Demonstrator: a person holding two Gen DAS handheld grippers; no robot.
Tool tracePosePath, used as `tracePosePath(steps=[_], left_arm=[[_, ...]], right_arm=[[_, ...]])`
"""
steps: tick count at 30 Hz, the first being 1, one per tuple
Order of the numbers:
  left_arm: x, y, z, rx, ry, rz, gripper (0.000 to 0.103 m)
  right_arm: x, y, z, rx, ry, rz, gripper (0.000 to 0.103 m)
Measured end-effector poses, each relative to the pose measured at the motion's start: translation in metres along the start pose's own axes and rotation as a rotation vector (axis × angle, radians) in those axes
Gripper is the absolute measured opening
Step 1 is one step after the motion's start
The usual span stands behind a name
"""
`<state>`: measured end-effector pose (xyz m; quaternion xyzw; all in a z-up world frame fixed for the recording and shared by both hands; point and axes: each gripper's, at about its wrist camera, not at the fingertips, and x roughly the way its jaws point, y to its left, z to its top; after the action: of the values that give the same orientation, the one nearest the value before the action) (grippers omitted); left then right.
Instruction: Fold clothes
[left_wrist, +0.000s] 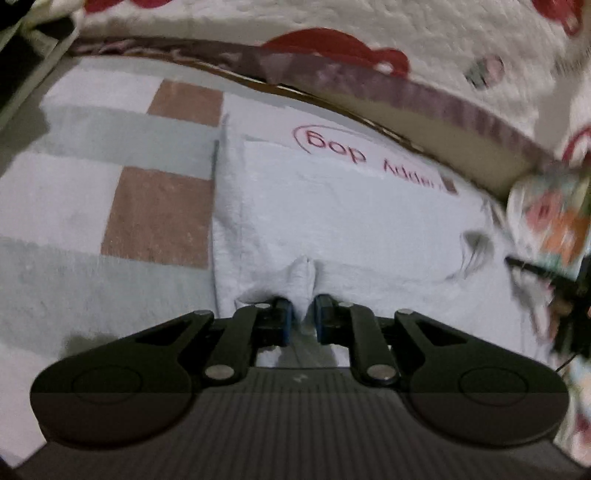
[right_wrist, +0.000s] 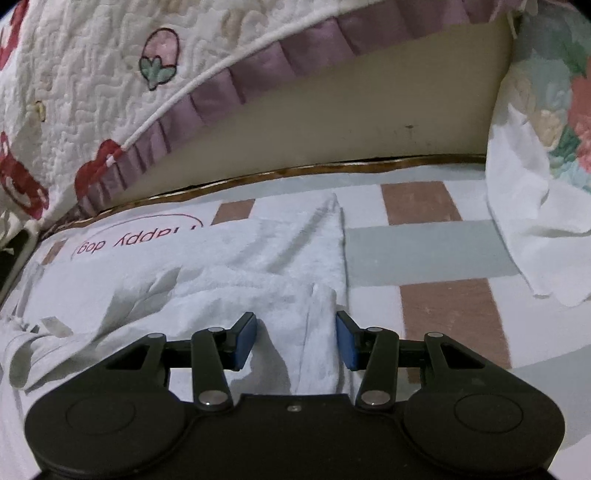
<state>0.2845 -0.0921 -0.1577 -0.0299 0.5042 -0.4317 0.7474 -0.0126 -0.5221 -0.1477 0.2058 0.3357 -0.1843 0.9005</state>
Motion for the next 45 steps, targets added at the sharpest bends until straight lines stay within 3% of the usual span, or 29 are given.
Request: tracePosePath(steps=[3, 5, 7, 9, 11, 14, 16, 19, 21, 24, 25, 26, 27, 29, 32, 34, 35, 36, 37, 38, 40, 41, 42, 45], left_arm=[[-0.003, 0.001, 0.0, 0.007, -0.041, -0.017, 0.014], [-0.013, 0.005, 0.0, -0.003, -0.094, -0.014, 0.014], [-0.028, 0.013, 0.005, -0.037, -0.178, 0.016, 0.026], [-0.043, 0.023, 0.008, -0.057, -0.243, 0.032, 0.029], [-0.052, 0.031, 0.011, -0.059, -0.261, 0.011, 0.032], [-0.049, 0.027, 0.002, 0.007, -0.175, -0.079, 0.038], [-0.045, 0.008, -0.005, 0.125, -0.15, -0.074, 0.044], [-0.036, -0.029, -0.021, 0.351, -0.185, 0.015, 0.06], [-0.023, -0.045, -0.026, 0.451, -0.205, 0.062, 0.074], [-0.002, -0.059, -0.032, 0.548, -0.23, 0.112, 0.075], [0.003, -0.059, -0.033, 0.553, -0.224, 0.124, 0.075], [0.003, -0.059, -0.033, 0.55, -0.219, 0.11, 0.066], [0.003, -0.059, -0.034, 0.545, -0.215, 0.094, 0.034], [-0.001, -0.059, -0.035, 0.537, -0.207, 0.067, 0.001], [-0.008, -0.06, -0.034, 0.519, -0.224, 0.062, 0.001], [-0.008, -0.059, -0.032, 0.497, -0.247, 0.082, 0.005], [-0.007, -0.057, -0.03, 0.481, -0.26, 0.101, 0.012], [-0.004, -0.054, -0.029, 0.472, -0.262, 0.101, 0.026], [-0.002, -0.051, -0.029, 0.476, -0.263, 0.083, 0.034], [0.0, -0.049, -0.03, 0.481, -0.265, 0.063, 0.044], [0.005, -0.044, -0.031, 0.491, -0.268, 0.023, 0.055], [0.009, -0.044, -0.033, 0.518, -0.271, 0.011, 0.066], [0.014, -0.047, -0.035, 0.566, -0.269, 0.009, 0.07], [0.02, -0.059, -0.039, 0.671, -0.239, 0.071, 0.071]], right_arm=[[0.004, 0.001, -0.002, 0.003, -0.023, -0.018, 0.048], [0.004, 0.001, -0.003, 0.005, -0.037, -0.039, 0.039], [0.003, 0.001, -0.005, 0.006, -0.044, -0.065, 0.038], [0.003, 0.001, -0.007, -0.001, -0.042, -0.085, 0.038], [0.003, 0.0, -0.008, -0.009, -0.038, -0.098, 0.037], [0.001, 0.001, -0.007, 0.006, -0.034, -0.116, 0.037], [-0.003, 0.004, -0.008, 0.022, -0.045, -0.125, 0.037], [-0.015, 0.013, -0.013, 0.019, -0.086, -0.086, 0.018], [-0.018, 0.019, -0.015, -0.015, -0.084, -0.072, 0.017], [-0.018, 0.025, -0.017, -0.056, -0.075, -0.067, 0.017], [-0.017, 0.025, -0.016, -0.063, -0.073, -0.068, 0.018], [-0.016, 0.025, -0.015, -0.062, -0.072, -0.059, 0.022], [-0.015, 0.023, -0.014, -0.058, -0.073, -0.052, 0.022], [-0.012, 0.022, -0.012, -0.053, -0.076, -0.05, 0.027], [-0.003, 0.019, -0.012, -0.059, -0.05, -0.051, 0.04], [0.005, 0.016, -0.011, -0.059, -0.024, -0.052, 0.04], [0.007, 0.015, -0.011, -0.056, -0.027, -0.047, 0.041], [0.008, 0.015, -0.01, -0.051, -0.027, -0.04, 0.042], [0.006, 0.016, -0.01, -0.053, -0.035, -0.039, 0.035], [0.003, 0.019, -0.01, -0.062, -0.051, -0.044, 0.007], [-0.004, 0.025, -0.01, -0.078, -0.083, -0.053, 0.008], [-0.009, 0.027, -0.01, -0.078, -0.103, -0.063, 0.008], [-0.015, 0.029, -0.01, -0.072, -0.127, -0.076, 0.008], [-0.021, 0.032, -0.01, -0.092, -0.138, -0.113, 0.008]])
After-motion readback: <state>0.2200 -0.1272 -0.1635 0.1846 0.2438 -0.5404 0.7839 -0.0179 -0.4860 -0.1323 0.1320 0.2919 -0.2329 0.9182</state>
